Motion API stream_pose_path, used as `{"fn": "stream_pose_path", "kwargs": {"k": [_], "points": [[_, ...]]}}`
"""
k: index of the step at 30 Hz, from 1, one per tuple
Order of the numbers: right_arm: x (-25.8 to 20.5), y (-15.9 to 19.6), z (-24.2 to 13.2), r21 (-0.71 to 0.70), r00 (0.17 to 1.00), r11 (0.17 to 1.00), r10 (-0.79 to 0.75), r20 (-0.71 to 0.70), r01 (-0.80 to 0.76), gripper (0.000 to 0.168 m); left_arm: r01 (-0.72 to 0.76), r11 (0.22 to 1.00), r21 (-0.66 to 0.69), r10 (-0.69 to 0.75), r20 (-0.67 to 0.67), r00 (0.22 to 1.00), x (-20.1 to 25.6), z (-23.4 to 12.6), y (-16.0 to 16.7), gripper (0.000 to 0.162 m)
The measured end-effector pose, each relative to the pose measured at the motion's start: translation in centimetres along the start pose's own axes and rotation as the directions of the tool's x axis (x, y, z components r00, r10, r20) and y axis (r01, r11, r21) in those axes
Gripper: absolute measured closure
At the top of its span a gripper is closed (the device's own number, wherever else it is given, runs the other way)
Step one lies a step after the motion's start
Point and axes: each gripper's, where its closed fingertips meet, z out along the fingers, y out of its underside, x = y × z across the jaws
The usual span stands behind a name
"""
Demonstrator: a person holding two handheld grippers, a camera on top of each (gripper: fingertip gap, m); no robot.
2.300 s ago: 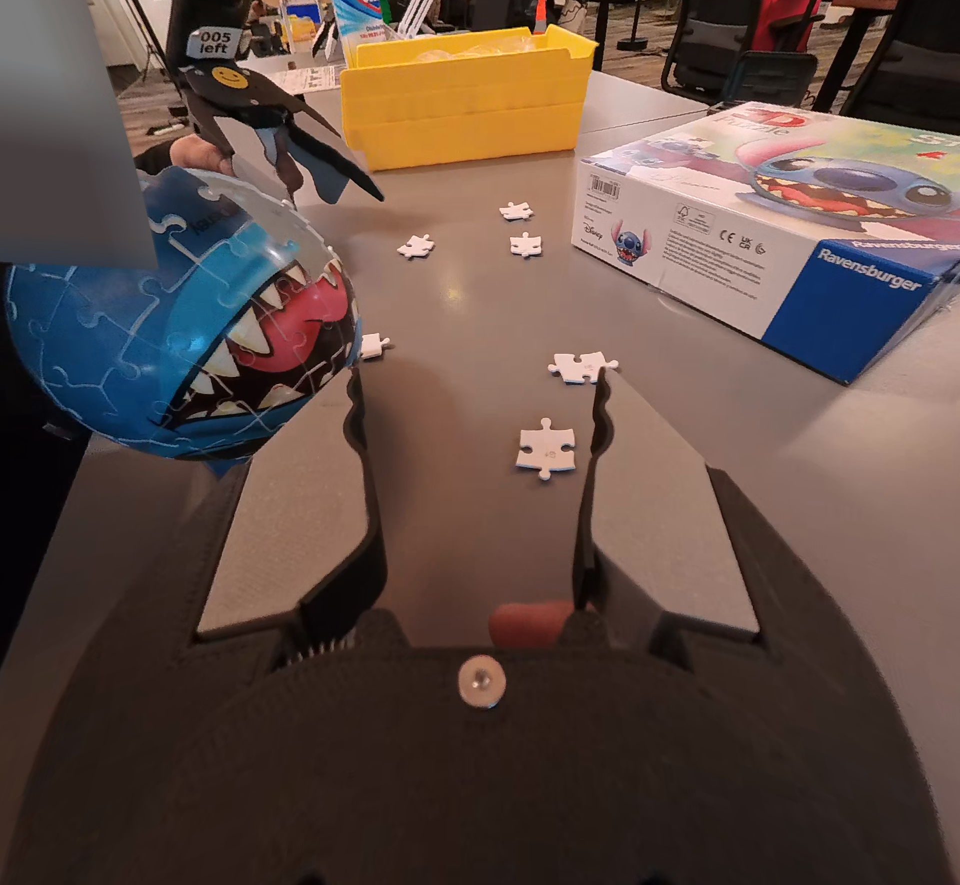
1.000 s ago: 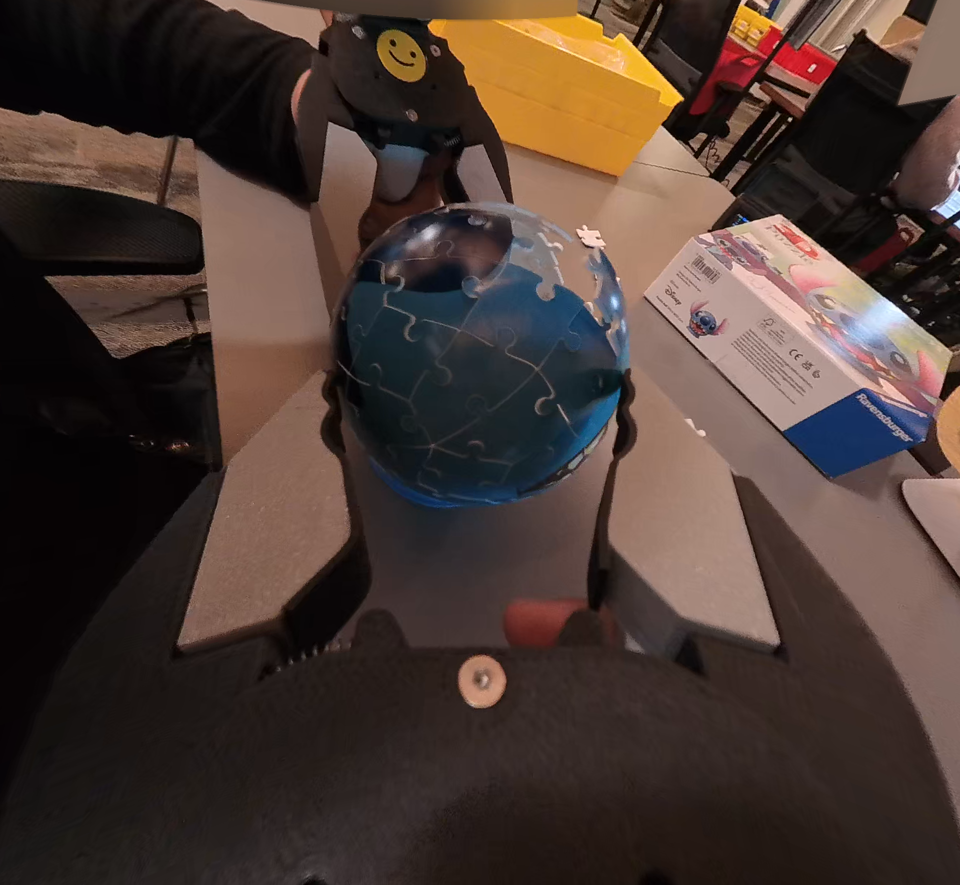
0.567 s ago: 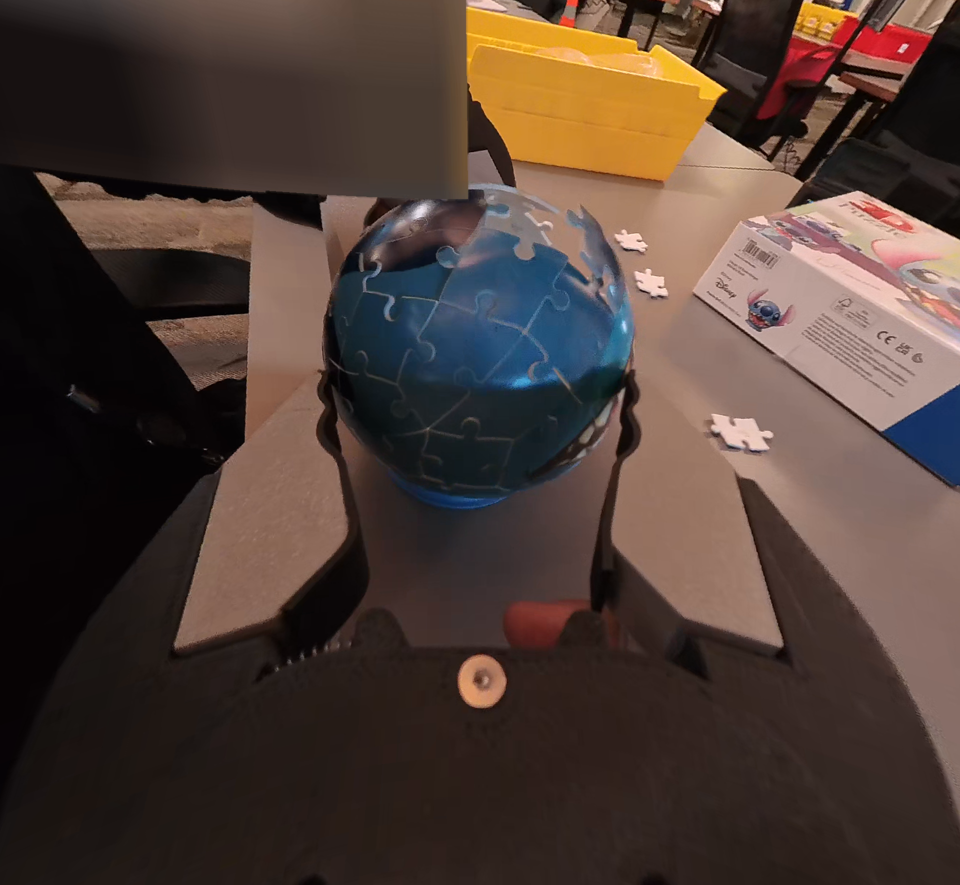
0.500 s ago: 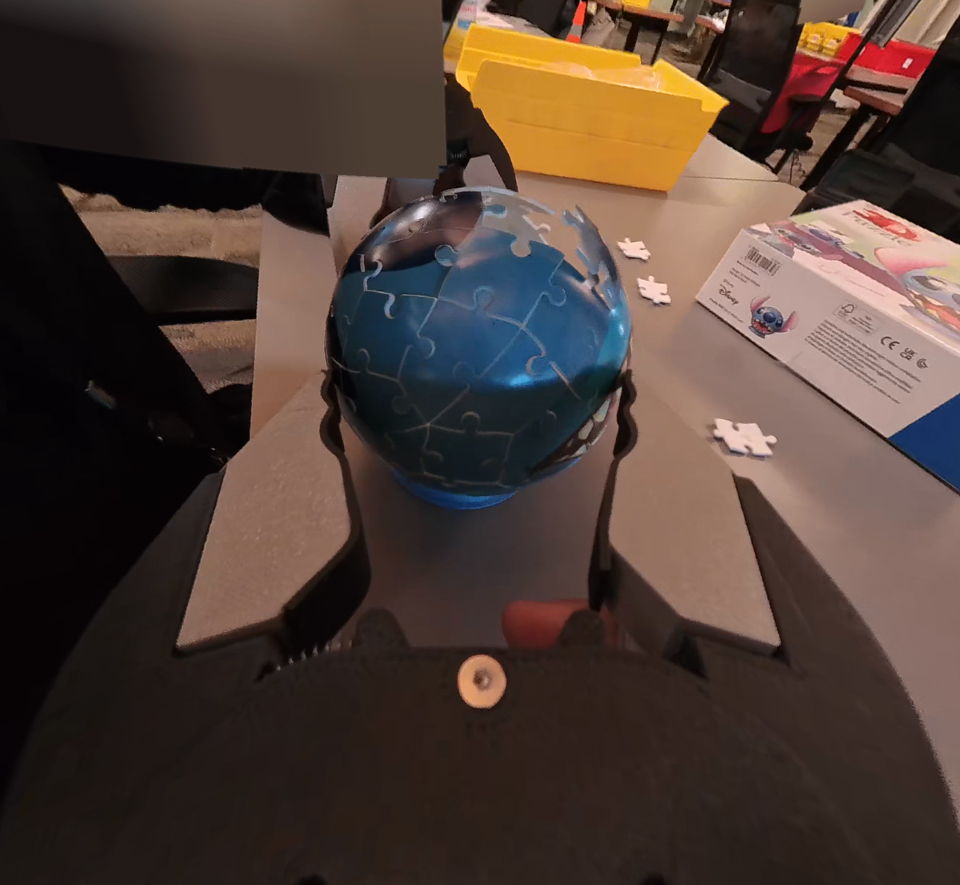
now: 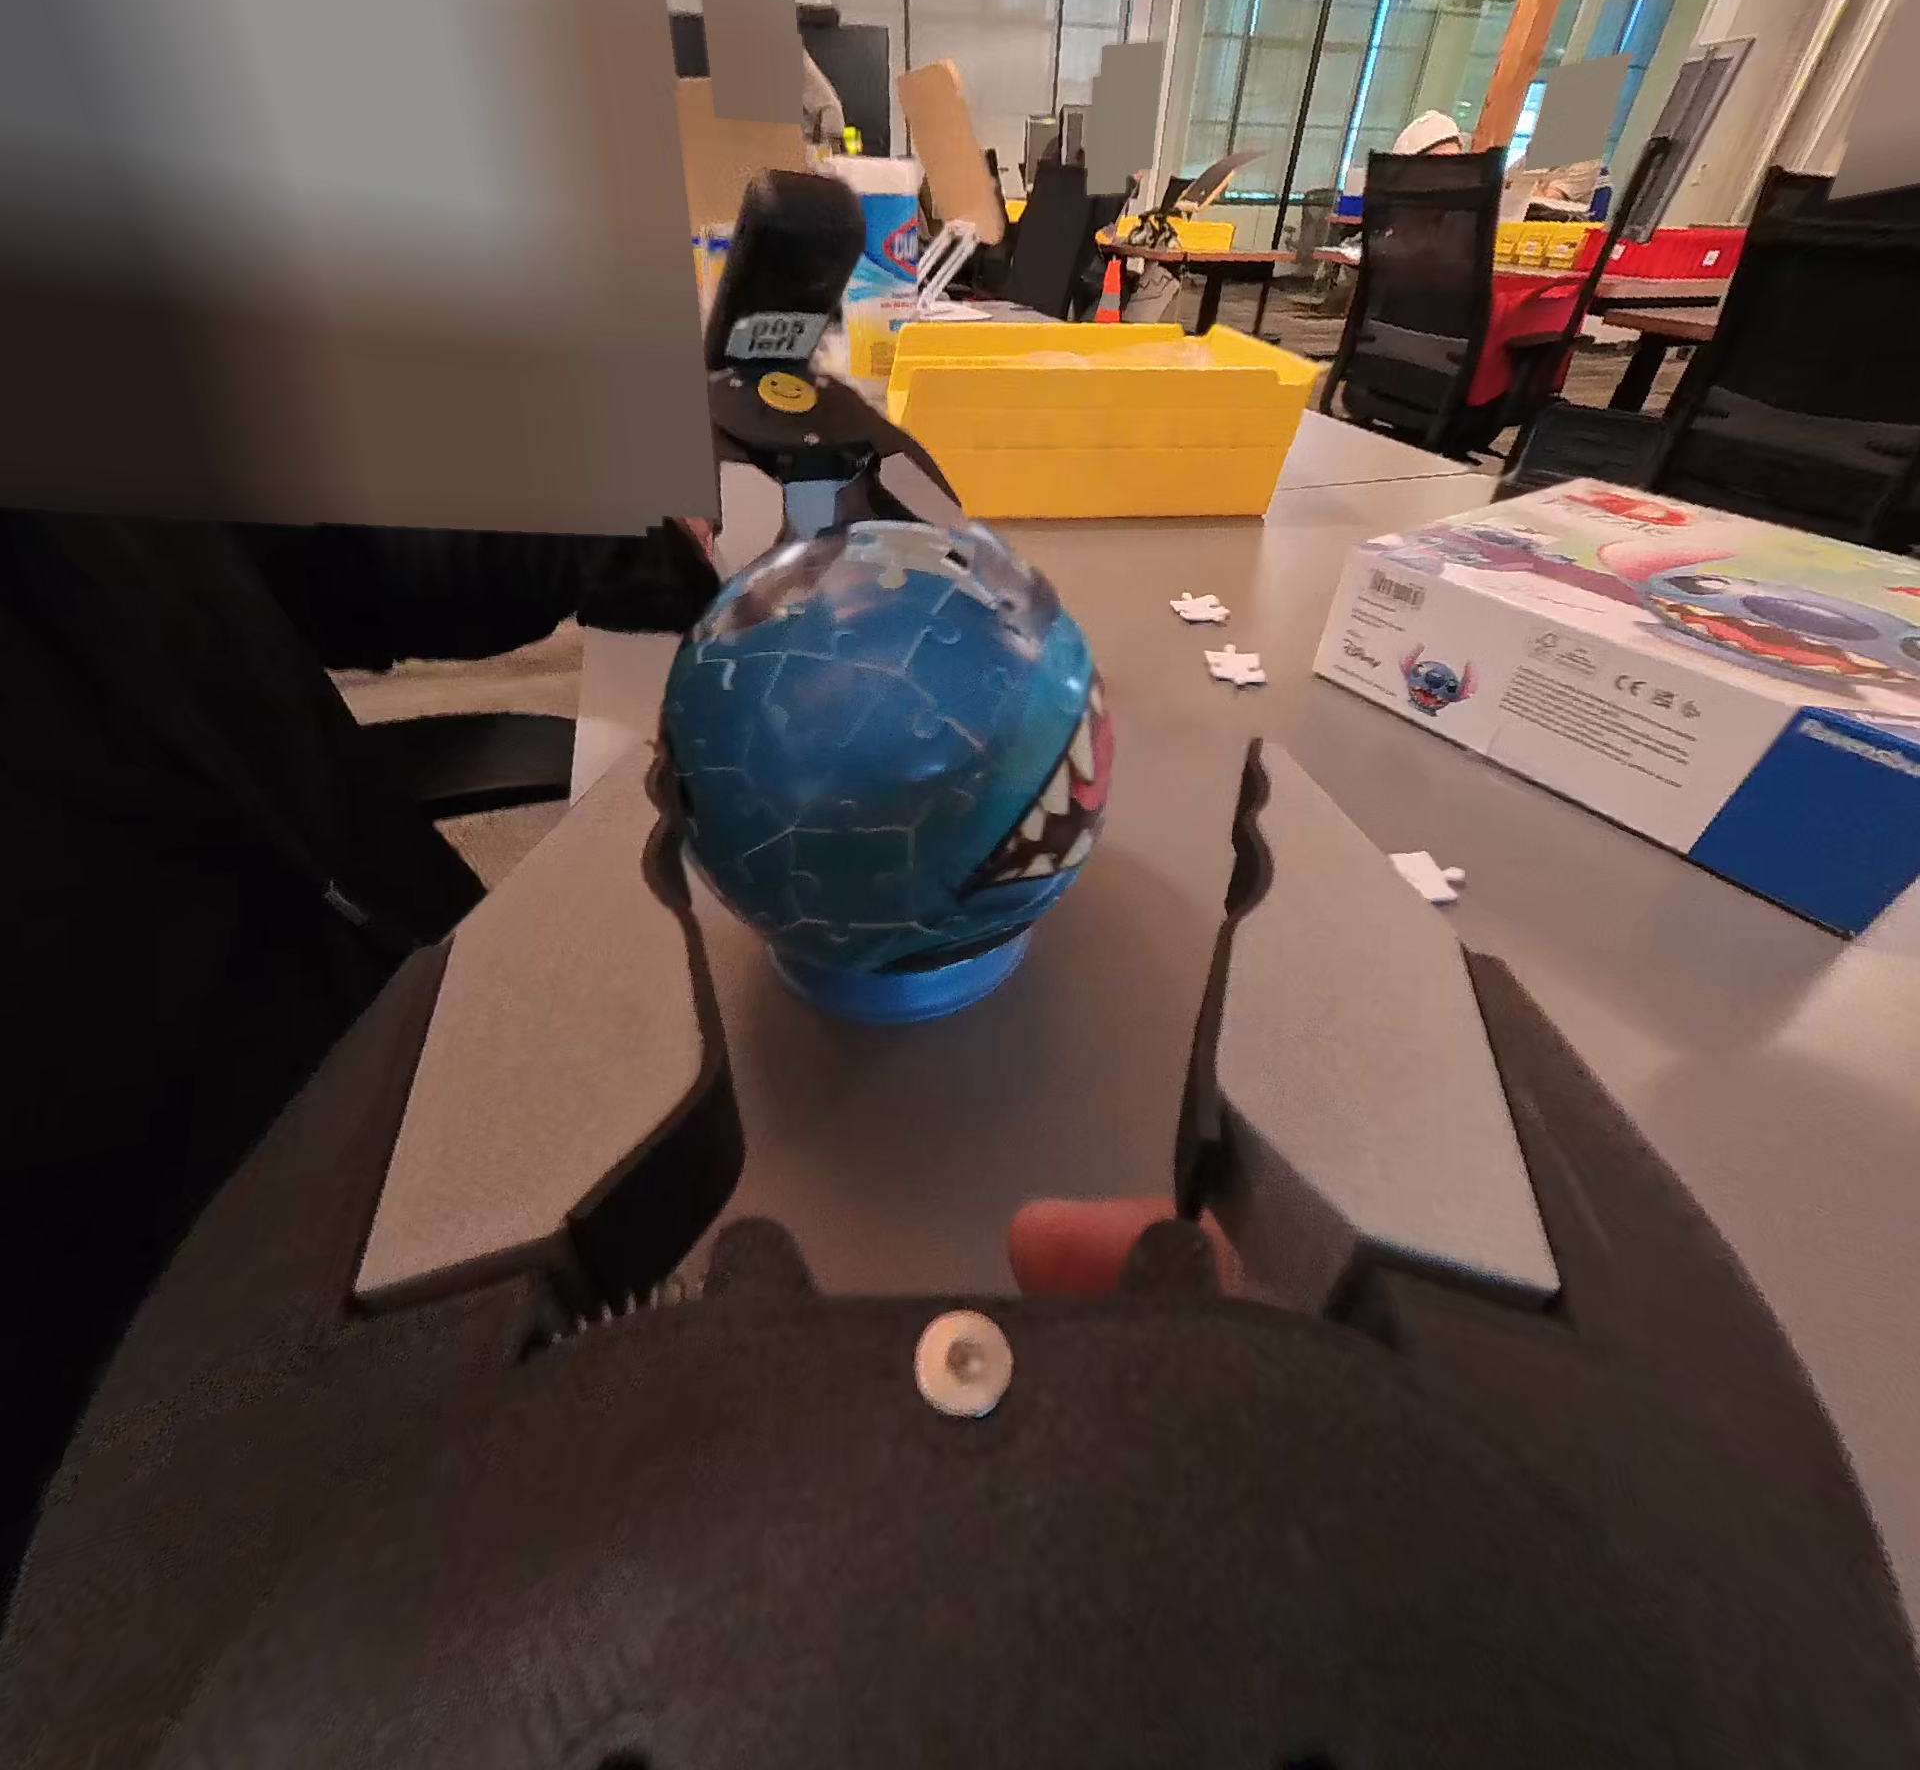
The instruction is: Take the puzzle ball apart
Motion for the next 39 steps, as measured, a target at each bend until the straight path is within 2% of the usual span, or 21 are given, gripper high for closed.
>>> {"fn": "stream_pose_path", "kwargs": {"k": [8, 13, 15, 18, 27, 31, 39], "points": [[-3.0, 1.6, 3.7, -0.155, 0.974, 0.964, -0.223, -0.043, 0.214, 0.056, -0.13, 0.987, -0.093, 0.126, -0.049, 0.991, 1.8, 3.2, 0.1, 0.055], [-2.7, 3.0, 5.1, -0.264, 0.932, 0.909, -0.354, -0.075, 0.324, 0.06, -0.156, 0.986, -0.062, 0.148, -0.123, 0.981, 3.8, 4.3, -0.8, 0.062], [-2.4, 3.2, 5.4, -0.261, 0.939, 0.916, -0.335, -0.074, 0.306, 0.058, -0.171, 0.983, -0.059, 0.162, -0.135, 0.977, 4.5, 4.5, -0.9, 0.067], [-2.2, 3.3, 5.3, -0.226, 0.966, 0.946, -0.253, -0.06, 0.234, 0.058, -0.177, 0.983, -0.053, 0.17, -0.12, 0.978, 4.7, 4.5, -1.0, 0.063], [-1.7, 3.8, 4.8, -0.157, 0.999, 0.987, -0.031, 0.025, 0.034, 0.06, -0.098, 0.994, 0.045, 0.104, -0.158, 0.982, 5.0, 3.1, -2.2, 0.072], [-1.6, 3.7, 4.7, -0.148, 0.999, 0.989, -0.014, 0.037, 0.019, 0.06, -0.108, 0.993, 0.044, 0.113, -0.158, 0.981, 5.1, 3.1, -2.1, 0.07], [-1.4, 3.4, 4.4, -0.126, 0.997, 0.989, -0.075, 0.002, 0.074, 0.061, -0.086, 0.995, 0.054, 0.093, -0.157, 0.983, 4.7, 3.0, -2.1, 0.072]]}}
